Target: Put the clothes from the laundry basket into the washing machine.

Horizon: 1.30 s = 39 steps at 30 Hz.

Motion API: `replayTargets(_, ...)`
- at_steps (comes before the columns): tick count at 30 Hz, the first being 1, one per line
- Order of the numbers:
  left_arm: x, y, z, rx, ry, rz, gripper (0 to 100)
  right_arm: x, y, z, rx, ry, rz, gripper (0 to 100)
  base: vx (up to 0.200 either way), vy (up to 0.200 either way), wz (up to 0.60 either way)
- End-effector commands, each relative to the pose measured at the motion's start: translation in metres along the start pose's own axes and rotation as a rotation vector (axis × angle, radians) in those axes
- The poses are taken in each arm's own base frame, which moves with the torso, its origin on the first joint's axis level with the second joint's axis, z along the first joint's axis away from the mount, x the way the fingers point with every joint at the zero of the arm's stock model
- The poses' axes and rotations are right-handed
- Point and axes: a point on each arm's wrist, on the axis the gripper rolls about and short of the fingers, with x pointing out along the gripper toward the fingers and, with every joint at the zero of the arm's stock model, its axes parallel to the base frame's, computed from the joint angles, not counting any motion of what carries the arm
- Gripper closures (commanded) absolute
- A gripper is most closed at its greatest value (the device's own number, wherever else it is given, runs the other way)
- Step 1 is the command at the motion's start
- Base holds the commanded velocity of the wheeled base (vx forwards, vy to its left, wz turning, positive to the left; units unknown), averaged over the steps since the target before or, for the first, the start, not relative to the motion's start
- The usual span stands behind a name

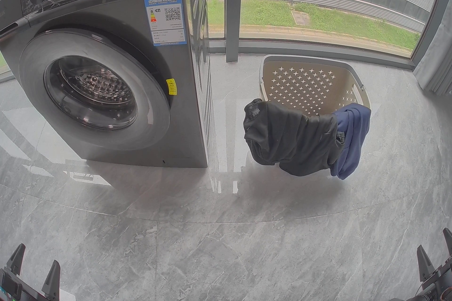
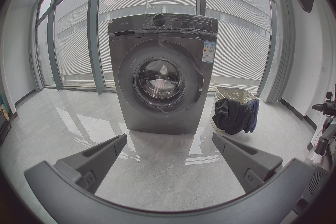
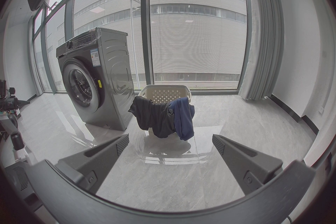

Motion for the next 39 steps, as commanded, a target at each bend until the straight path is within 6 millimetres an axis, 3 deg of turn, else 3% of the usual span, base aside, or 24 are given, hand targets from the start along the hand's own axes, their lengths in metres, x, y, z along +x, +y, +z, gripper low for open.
replayTargets(1,0.0002,0.0002,-0.0048,-0.001,0.003,0.0,0,0.0002,0.0,-0.0052,0.0,0.003,0.0,0,0.2,0.0,0.0)
replayTargets(14,0.0002,0.0002,-0.0048,-0.001,0.002,0.002,0,0.0002,0.0,-0.0052,-0.002,0.003,0.0,0,0.2,0.0,0.0)
replayTargets(23,0.0002,0.0002,-0.0048,-0.001,0.003,0.0,0,0.0002,0.0,-0.0052,0.0,0.003,0.0,0,0.0,0.0,-0.4)
replayTargets(39,0.0002,0.0002,-0.0048,-0.001,0.003,0.0,0,0.0002,0.0,-0.0052,-0.002,0.003,0.0,0,0.188,0.0,0.0)
